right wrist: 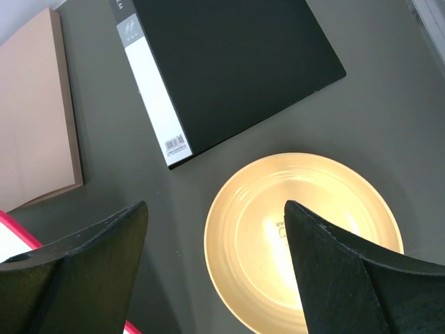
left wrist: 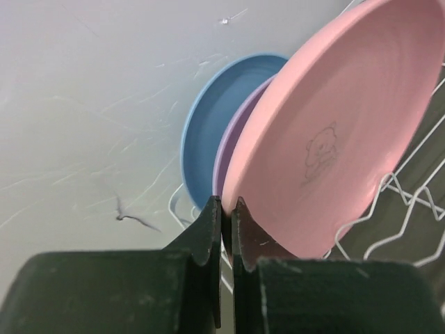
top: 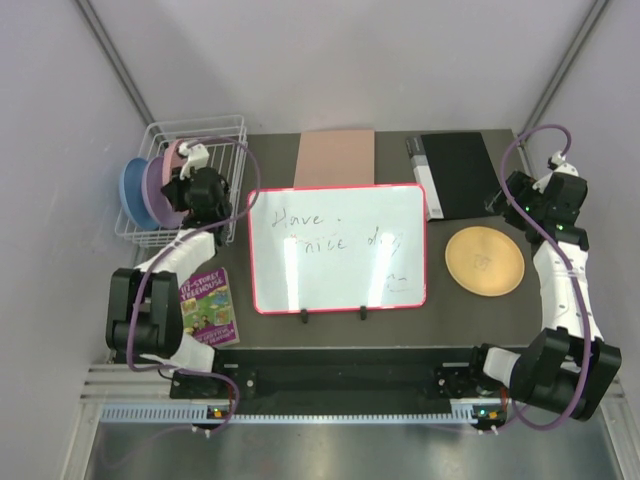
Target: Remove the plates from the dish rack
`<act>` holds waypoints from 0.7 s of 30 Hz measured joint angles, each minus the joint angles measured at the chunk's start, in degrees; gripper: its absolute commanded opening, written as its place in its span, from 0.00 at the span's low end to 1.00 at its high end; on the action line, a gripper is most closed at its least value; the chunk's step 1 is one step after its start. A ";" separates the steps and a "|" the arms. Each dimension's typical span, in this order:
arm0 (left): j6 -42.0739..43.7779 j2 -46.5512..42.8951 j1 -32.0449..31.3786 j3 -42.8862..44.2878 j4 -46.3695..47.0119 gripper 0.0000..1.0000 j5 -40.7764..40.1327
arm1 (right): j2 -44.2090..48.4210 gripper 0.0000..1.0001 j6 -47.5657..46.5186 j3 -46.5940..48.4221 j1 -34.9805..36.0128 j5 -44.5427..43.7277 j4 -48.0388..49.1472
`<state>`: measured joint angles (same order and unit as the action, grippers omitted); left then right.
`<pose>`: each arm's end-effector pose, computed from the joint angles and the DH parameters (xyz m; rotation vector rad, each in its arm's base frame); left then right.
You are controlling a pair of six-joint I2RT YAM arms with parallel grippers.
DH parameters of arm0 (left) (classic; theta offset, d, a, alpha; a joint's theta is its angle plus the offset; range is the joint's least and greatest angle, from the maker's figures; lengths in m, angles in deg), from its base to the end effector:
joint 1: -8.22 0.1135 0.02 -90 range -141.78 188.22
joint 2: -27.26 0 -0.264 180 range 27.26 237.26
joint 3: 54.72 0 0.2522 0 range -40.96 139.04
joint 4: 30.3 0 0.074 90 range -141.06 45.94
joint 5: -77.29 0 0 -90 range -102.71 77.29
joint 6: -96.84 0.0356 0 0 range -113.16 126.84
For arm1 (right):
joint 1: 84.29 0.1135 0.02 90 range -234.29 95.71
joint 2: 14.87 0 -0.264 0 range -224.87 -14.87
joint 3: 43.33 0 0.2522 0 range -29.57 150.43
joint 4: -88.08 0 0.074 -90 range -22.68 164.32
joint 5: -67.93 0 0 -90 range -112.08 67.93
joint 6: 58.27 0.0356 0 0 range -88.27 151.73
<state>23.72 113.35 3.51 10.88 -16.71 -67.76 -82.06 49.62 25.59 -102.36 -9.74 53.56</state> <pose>0.3332 0.0018 0.2773 -0.4188 1.6803 0.9623 0.2507 -0.0738 0.3056 0.5390 2.0678 0.2286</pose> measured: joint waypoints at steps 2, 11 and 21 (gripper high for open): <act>5.27 0.00 -2.73 -1.46 4.57 0.00 -3.21 | 0.22 0.80 0.13 0.00 0.00 0.20 -0.07; 16.61 -1.27 -10.32 -0.87 13.84 0.00 -9.33 | 4.66 0.80 0.15 0.00 0.00 1.09 -0.57; 19.06 -4.87 -13.60 1.49 14.78 0.00 -12.31 | 8.41 0.82 -0.28 0.07 -0.02 4.04 -2.71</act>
<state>42.78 108.47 -10.08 12.36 -1.93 -80.06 -73.65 49.34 25.65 -102.38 -5.69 50.85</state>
